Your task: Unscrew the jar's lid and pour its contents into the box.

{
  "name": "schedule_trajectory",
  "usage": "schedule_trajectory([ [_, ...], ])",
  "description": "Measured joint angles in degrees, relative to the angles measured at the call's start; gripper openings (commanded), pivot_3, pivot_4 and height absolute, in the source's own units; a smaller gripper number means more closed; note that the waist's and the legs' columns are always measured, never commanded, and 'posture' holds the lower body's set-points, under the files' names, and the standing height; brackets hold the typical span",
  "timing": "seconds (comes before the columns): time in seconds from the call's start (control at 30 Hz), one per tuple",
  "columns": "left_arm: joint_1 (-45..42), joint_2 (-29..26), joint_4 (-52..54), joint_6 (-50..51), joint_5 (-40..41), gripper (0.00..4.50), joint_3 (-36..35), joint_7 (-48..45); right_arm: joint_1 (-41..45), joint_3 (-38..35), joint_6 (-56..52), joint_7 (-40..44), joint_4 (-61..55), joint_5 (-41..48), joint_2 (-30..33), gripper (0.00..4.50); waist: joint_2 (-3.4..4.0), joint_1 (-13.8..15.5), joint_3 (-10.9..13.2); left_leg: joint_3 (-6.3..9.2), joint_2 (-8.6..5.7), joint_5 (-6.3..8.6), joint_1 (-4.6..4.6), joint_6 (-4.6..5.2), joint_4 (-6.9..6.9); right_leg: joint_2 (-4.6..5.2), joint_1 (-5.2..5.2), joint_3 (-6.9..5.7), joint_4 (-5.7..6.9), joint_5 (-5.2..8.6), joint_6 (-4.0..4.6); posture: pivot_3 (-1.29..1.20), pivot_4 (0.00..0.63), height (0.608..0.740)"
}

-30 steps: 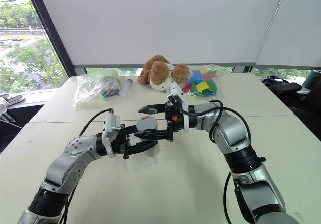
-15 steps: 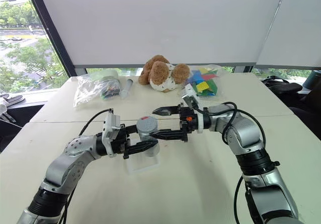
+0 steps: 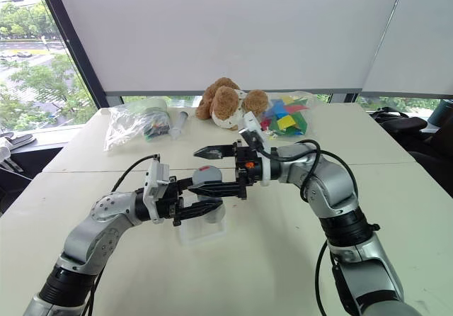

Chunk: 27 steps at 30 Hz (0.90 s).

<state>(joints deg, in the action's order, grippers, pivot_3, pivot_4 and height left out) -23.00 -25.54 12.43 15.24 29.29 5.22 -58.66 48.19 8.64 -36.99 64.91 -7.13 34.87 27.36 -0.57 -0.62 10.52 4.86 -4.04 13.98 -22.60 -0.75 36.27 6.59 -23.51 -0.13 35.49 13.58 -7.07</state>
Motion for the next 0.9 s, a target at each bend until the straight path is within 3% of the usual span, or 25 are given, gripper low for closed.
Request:
schedule_trajectory([
  [0.5,0.2,0.1,0.0,0.1,-0.1,2.20,0.0,1.3,1.8,1.0,0.9,0.4,5.1,-2.1,-1.9,4.40,0.00,-0.1,0.0,0.00,0.01,0.00,0.00,0.00,-0.02,-0.01,-0.02,0.00,0.01,0.00,0.00,0.00,0.150,0.740],
  [0.9,0.3,0.1,0.0,0.2,-0.1,2.20,0.1,1.7,-0.1,0.0,1.8,3.6,6.2,-1.8,1.5,4.40,0.00,-0.1,0.0,-0.01,0.01,0.00,0.00,0.00,-0.02,-0.01,-0.02,0.00,0.01,0.00,0.00,0.00,0.150,0.740],
])
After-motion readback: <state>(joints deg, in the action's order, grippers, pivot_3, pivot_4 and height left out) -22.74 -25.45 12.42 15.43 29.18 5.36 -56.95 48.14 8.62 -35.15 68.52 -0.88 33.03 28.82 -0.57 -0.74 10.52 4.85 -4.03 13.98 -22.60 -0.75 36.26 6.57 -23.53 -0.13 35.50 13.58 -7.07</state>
